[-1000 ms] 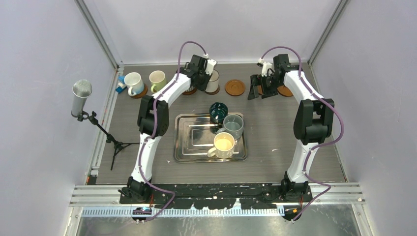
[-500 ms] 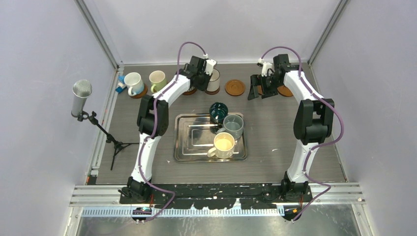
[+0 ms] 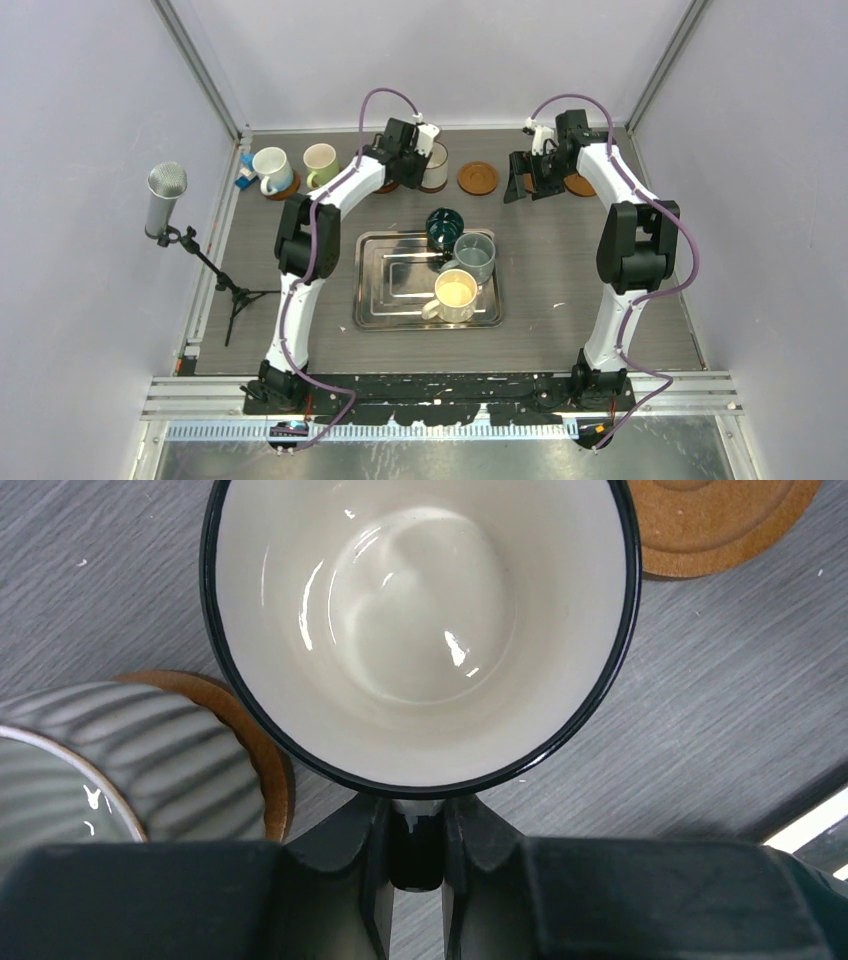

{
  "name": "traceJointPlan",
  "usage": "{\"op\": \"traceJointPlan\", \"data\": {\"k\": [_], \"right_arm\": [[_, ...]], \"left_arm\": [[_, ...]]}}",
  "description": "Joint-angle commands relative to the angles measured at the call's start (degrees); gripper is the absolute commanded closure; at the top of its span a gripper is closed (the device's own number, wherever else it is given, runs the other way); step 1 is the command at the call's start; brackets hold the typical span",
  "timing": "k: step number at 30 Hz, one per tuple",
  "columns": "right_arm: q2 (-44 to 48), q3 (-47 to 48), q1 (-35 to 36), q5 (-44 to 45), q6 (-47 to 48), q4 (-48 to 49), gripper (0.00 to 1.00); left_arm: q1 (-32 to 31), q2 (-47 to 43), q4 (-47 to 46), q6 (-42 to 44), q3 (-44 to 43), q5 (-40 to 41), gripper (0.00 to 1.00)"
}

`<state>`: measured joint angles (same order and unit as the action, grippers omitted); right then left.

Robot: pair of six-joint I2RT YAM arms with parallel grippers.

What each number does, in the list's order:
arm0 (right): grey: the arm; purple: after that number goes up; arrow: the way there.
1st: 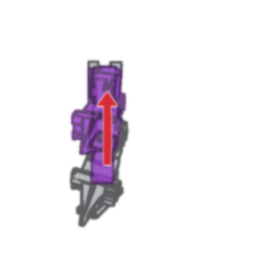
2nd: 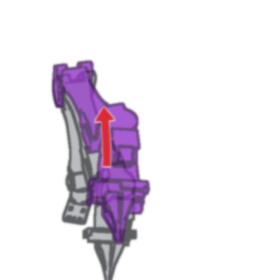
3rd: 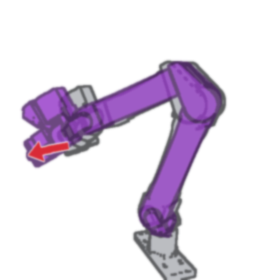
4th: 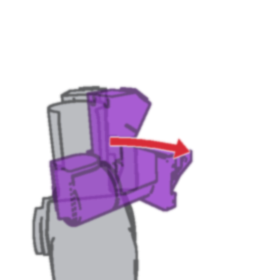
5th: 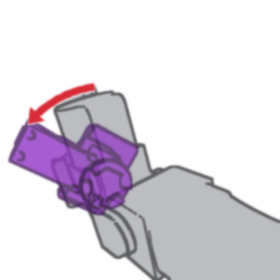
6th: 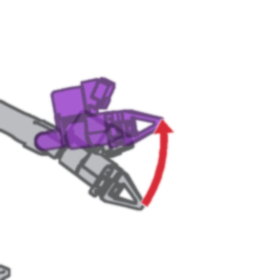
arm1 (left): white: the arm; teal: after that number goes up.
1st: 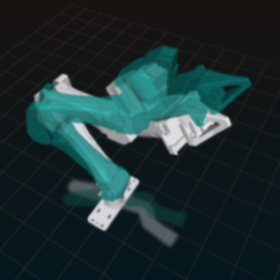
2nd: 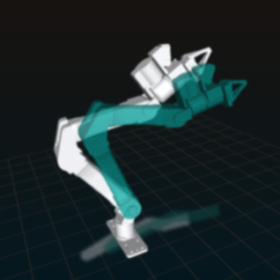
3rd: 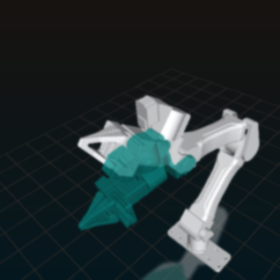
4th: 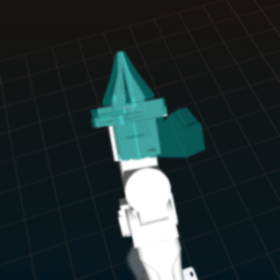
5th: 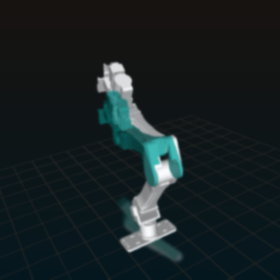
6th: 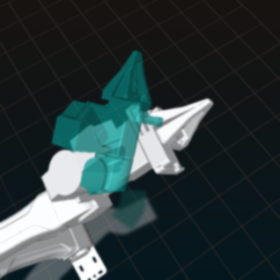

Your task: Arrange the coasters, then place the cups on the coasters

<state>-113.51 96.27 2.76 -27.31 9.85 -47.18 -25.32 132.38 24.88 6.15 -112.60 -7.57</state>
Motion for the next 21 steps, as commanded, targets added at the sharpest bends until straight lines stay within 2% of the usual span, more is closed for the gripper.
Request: {"op": "traceJointPlan", "data": {"k": [1,4,6,11,14,21], "right_arm": [[-0.16,2.75,-0.17,-0.86,-0.7,1.08,0.09],[-0.49,3.03,-0.17,-1.0,-0.79,1.07,0.09],[-0.78,3.29,-0.17,-1.06,-0.88,1.08,0.09],[-0.95,3.66,-0.18,-0.95,-0.88,1.12,0.09],[-0.93,3.73,-0.18,-0.87,-0.88,1.12,0.09],[-1.16,3.8,-0.21,-0.82,-0.88,1.09,0.09]], "left_arm": [[0.03,-4.21,-0.59,-0.79,1.85,-1.21,1.0],[0.01,-4.49,-0.62,-0.69,2.54,-1.14,0.99],[0.01,-4.33,-0.43,-0.75,2.62,-0.92,0.95],[0.01,-4.39,-0.18,-0.52,2.79,-0.83,0.68],[0.01,-4.95,-0.26,-0.29,3.44,-1.52,0.6],[0.01,-7.78,-0.9,0.68,6.05,-2.68,0.54]]}}
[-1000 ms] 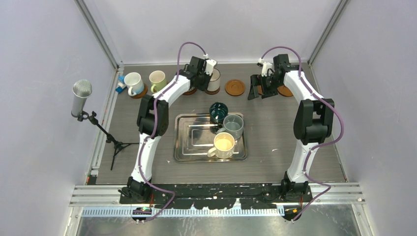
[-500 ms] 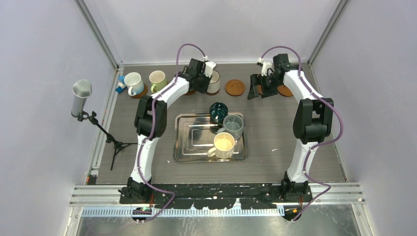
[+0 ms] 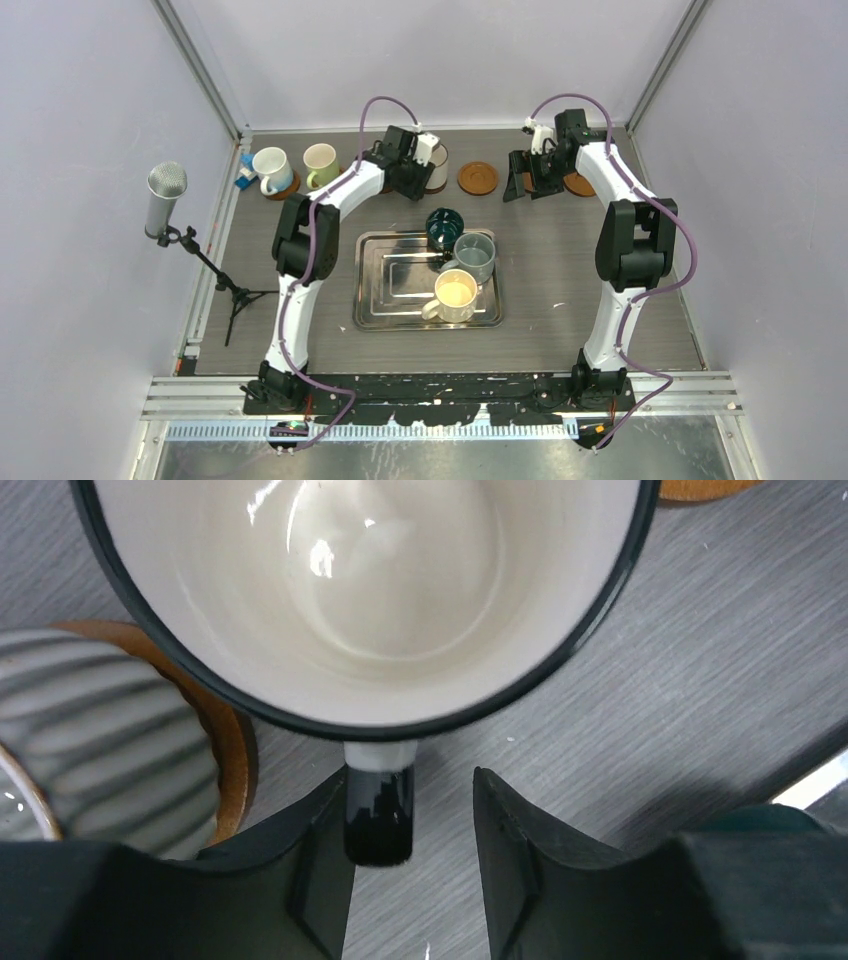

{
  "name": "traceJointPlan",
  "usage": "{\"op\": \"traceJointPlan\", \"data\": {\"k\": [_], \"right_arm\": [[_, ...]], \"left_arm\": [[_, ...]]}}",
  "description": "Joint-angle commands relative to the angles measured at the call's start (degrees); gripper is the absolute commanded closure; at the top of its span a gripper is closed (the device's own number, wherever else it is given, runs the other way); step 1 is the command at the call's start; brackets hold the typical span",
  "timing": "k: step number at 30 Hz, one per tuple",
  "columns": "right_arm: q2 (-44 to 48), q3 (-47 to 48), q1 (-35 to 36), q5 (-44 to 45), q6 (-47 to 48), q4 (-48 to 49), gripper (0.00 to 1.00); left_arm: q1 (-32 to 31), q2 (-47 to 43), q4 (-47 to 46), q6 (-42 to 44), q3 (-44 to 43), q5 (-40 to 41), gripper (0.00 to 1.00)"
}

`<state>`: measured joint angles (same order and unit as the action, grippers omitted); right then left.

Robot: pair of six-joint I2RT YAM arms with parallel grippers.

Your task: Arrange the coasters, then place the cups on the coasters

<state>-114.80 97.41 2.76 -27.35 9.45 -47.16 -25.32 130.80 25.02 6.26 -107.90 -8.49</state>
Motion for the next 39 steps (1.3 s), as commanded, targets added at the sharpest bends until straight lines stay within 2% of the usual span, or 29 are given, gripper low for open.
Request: {"op": "traceJointPlan", "data": {"k": [1,6,10,13,16,18,25,31,39], "right_arm": [[0.12,2.68,-0.22,-0.84,-0.49,1.03,0.09],[0.45,2.35,-0.16,-0.64,-0.32,1.1,0.1],[0.98,1.8,-0.28,-0.51,-0.14,0.97,0.09],[1.21,1.46,-0.28,-0.66,-0.14,1.03,0.09],[1.2,1.36,-0.3,-0.93,-0.29,0.98,0.09],[1.29,1.29,-0.28,-1.1,-0.46,0.96,0.09],[1.54,0.91,-0.3,-2.19,-1.19,1.18,0.09],[0.48,2.01,1.85,-4.12,-2.09,2.55,0.1],[-4.66,7.46,8.04,-6.1,-3.91,3.91,0.28]], "left_arm": [[0.01,-6.78,-0.98,0.72,1.94,-1.72,0.52],[0.22,-11.68,0.62,2.53,5.9,-1.99,0.44],[1.96,-18.55,1.28,5.63,12.7,-4.64,0.4],[4.66,-23.79,2.47,9.43,17.93,-12.2,0.38],[6.31,-27.48,7.17,18.66,20.89,-21.84,0.37],[6.25,-28.87,8.89,22.02,22.01,-22.77,0.38],[3.83,-31.28,2.81,13.67,28.46,-21.69,0.32],[0.93,-33.63,-4.9,11.98,36.62,-21.77,0.31],[-2.74,-34.62,-10.56,10.01,40.76,-19.12,0.32]]}}
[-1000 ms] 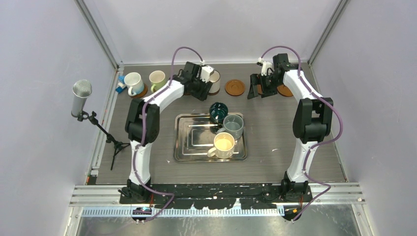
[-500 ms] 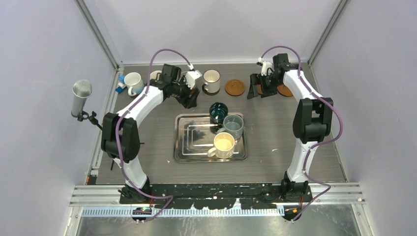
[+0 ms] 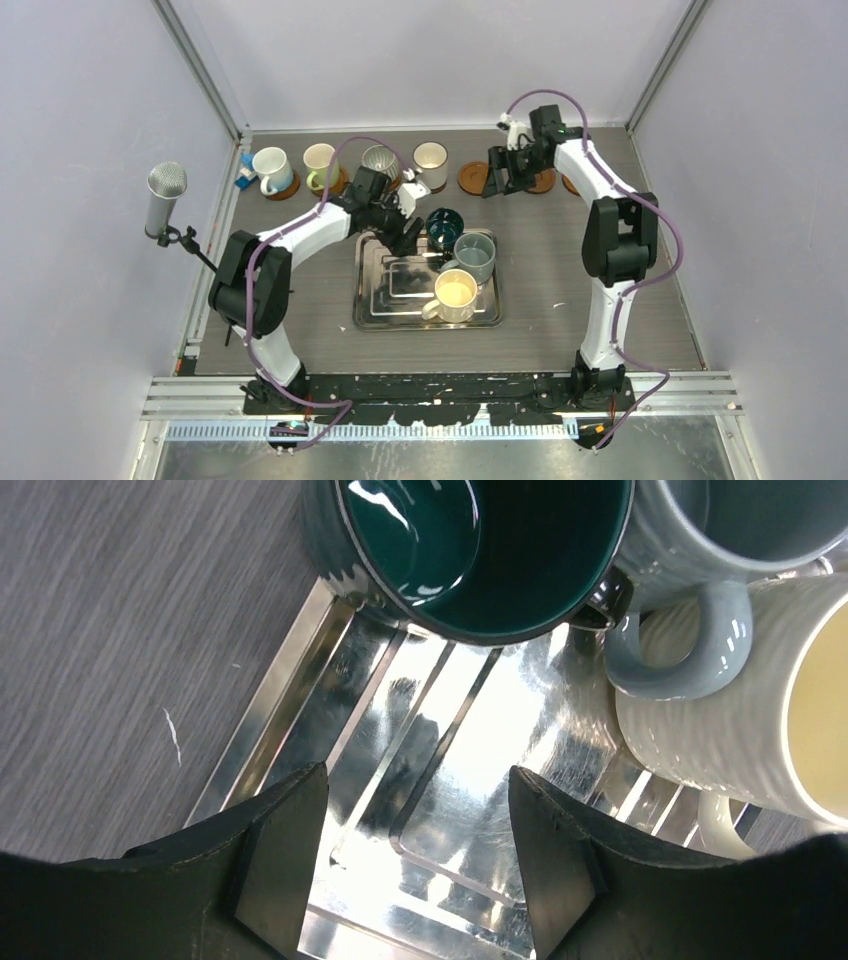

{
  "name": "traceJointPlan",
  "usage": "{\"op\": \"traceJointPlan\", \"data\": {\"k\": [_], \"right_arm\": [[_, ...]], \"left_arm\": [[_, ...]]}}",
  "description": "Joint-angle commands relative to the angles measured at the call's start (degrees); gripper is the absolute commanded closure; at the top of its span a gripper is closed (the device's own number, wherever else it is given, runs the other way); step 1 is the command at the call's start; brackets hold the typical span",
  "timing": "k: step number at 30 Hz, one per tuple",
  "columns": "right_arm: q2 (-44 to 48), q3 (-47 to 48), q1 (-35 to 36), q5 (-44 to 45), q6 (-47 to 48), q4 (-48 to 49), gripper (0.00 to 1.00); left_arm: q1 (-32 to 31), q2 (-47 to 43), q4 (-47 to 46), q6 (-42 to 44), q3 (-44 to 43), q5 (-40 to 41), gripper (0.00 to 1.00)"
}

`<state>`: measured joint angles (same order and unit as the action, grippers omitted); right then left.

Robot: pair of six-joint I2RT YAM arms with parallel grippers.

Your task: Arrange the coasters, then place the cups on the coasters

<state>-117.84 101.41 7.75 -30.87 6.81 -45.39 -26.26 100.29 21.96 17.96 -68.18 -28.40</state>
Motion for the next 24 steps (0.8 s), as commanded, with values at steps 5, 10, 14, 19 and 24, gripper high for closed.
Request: {"op": "traceJointPlan", "data": {"k": [5,10,14,19,24], "right_arm": [[-3.29,3.6,5.24,-2.79,-1.19,2.92,0.35],[-4.78,4.17,6.79,-3.02,-0.25,2.95,0.39],[-4.91,3.95,8.04,-3.83,1.35,2.22,0.41],[-4.43,2.3,9.04,-5.11,2.26,1.69,0.43],[-4.49,1.9,10.1,-6.57,3.46,0.53,0.44]], "left_arm": [[-3.65,-1.26,-12.57,-6.48,0.81,3.54,0.34],[-3.71,1.65,-15.22,-10.09,-1.38,5.6,0.35],[-3.7,1.84,-16.45,-9.9,-1.19,7.06,0.35],[-2.83,1.68,-17.5,-10.32,-0.9,8.99,0.35],[-1.36,1.49,-17.64,-11.61,-1.14,9.54,0.35]]}}
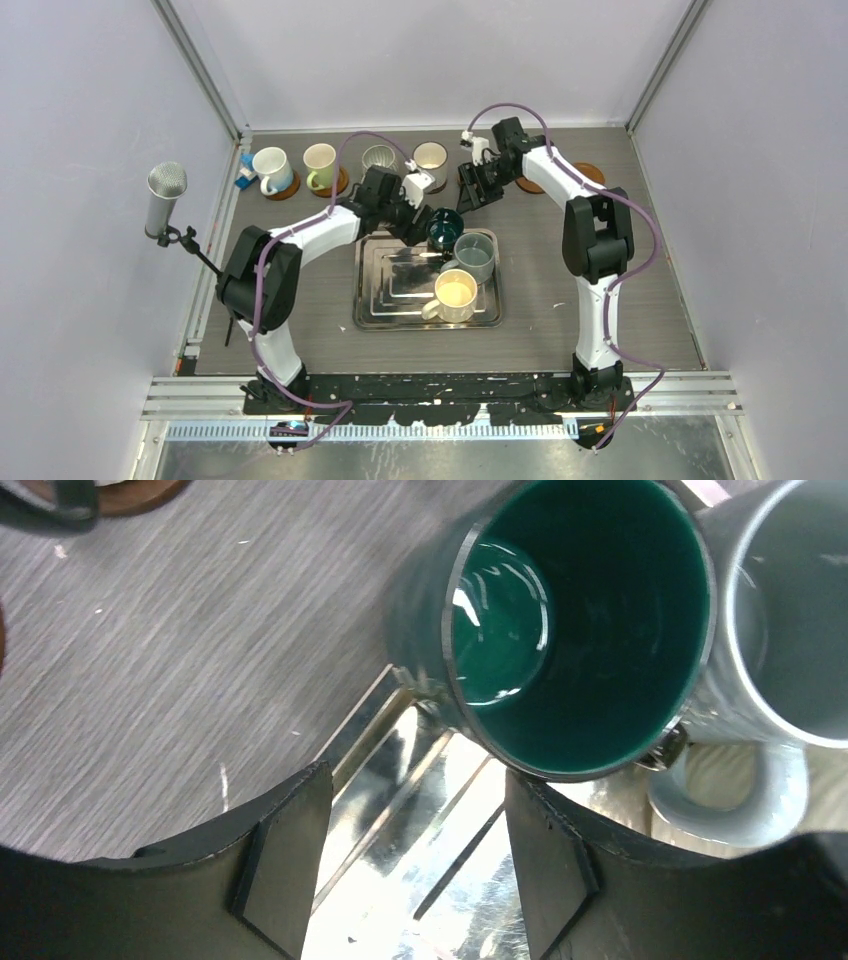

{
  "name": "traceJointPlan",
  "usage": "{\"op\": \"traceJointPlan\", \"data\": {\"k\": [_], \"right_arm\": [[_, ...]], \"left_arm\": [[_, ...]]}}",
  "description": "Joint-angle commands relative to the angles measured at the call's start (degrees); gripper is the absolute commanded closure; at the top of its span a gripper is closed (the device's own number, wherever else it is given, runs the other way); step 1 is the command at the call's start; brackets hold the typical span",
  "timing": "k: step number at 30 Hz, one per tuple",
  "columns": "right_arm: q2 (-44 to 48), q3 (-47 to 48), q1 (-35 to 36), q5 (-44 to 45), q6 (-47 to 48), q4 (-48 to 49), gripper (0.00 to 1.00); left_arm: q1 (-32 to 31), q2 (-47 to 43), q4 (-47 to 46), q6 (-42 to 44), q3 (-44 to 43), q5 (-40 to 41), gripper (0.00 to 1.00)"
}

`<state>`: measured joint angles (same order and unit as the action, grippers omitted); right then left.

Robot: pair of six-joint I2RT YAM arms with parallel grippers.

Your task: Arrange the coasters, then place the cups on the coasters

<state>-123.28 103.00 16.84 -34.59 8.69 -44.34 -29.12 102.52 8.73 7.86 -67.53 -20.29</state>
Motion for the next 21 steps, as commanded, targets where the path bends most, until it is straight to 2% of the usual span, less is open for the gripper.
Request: {"op": "traceJointPlan", "data": {"k": [1,5,12,15,21], "right_arm": [[0.86,0.3,1.19,-3.1,1.67,-0.77,0.44],[0.85,0.24,1.73,-3.83,2.78,-2.1,0.45],[1.54,-1.39,2.76,-5.71,4.62,-3.96,0.46],[1.43,-1.6,3.41,-6.51,4.76,-3.96,0.46],[0.67,-0.3,4.68,-8.28,6.61,-6.18,0.46]], "left_arm": [[1.84,-0.86,-4.17,-1.68,-1.78,1.22,0.35],[3.83,-2.52,-1.07,-0.07,-0.61,-2.06,0.34],[4.27,-11.24,6.28,10.93,8.0,-9.12,0.26],[4.13,-12.47,7.1,10.43,9.11,-9.56,0.22],[3.46,-8.0,4.62,2.88,6.18,-5.58,0.22]]}}
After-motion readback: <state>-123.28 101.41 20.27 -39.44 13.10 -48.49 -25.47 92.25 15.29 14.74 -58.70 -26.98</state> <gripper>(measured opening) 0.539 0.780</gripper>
